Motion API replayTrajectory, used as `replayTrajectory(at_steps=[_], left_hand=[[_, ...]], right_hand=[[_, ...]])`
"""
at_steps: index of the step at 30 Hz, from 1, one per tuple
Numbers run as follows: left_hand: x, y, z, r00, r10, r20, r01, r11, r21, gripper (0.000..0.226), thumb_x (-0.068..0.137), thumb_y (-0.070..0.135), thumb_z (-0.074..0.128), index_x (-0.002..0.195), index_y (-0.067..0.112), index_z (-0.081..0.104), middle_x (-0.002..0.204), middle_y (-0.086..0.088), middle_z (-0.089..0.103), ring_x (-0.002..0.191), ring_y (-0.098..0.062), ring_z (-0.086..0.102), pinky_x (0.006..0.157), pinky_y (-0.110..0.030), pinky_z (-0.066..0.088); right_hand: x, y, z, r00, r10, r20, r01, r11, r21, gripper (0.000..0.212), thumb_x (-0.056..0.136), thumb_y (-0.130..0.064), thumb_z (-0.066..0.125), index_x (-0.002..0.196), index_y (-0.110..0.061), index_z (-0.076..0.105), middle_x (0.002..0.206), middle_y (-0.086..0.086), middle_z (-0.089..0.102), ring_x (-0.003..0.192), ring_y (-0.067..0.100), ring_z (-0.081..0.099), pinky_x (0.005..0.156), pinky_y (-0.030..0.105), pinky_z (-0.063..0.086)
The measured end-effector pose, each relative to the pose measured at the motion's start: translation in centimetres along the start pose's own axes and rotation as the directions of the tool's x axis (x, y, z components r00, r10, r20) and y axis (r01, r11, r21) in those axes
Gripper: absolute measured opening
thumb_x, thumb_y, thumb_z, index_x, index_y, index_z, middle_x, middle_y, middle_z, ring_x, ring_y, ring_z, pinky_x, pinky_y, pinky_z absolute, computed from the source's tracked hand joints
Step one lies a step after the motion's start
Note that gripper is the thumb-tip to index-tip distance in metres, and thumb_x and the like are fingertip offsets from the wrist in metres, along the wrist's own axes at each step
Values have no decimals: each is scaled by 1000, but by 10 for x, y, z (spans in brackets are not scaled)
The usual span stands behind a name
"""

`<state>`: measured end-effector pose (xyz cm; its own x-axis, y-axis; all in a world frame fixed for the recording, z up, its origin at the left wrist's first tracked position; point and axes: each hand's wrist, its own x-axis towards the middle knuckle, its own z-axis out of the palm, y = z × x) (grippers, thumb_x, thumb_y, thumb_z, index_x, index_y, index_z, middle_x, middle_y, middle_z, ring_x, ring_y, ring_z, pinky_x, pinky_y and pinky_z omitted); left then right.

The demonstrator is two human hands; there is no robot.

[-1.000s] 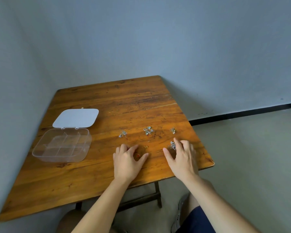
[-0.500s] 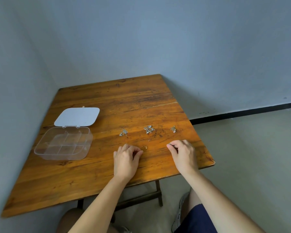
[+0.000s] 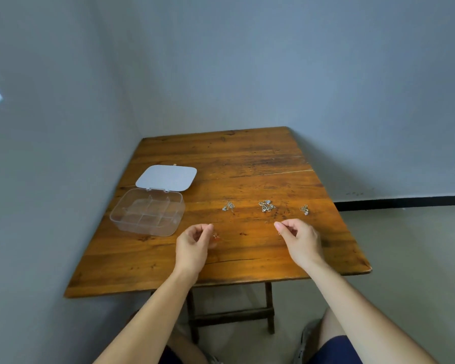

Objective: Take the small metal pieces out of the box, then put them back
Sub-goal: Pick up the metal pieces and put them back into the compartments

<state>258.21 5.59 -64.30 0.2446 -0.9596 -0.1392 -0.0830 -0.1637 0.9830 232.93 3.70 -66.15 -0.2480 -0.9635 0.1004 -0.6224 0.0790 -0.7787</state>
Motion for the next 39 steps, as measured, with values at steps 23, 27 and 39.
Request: replayTrajectory(at_steps=[23,27,39], left_hand=[[127,40,-165,933,47,-356,-54,998,-10,18,99,19,59,105,4,67,97,-12,74,89,-23,74,81,-38,63],[150,37,-158,939,68,-336,-35,994,103,10,98,20,61,89,17,66,95,-10,74,89,-24,73,83,-44,62],[159,22,-150,941,78,-328,36,944,327,19,97,32,61,107,17,65,101,0,69,92,-18,66,79,-34,56]], right_hand=[[46,-194,164,940,-132,314,12,934,358,31,92,-42,67,106,-15,75,98,-7,72,89,5,63,68,19,48],[56,-193,176,939,-148,311,46,948,314,31,91,-42,68,104,-15,76,96,-7,73,89,9,65,72,23,50],[62,-175,185,905,-253,341,217,966,141,25,94,-38,65,108,-20,73,105,-4,68,89,5,57,69,12,40]])
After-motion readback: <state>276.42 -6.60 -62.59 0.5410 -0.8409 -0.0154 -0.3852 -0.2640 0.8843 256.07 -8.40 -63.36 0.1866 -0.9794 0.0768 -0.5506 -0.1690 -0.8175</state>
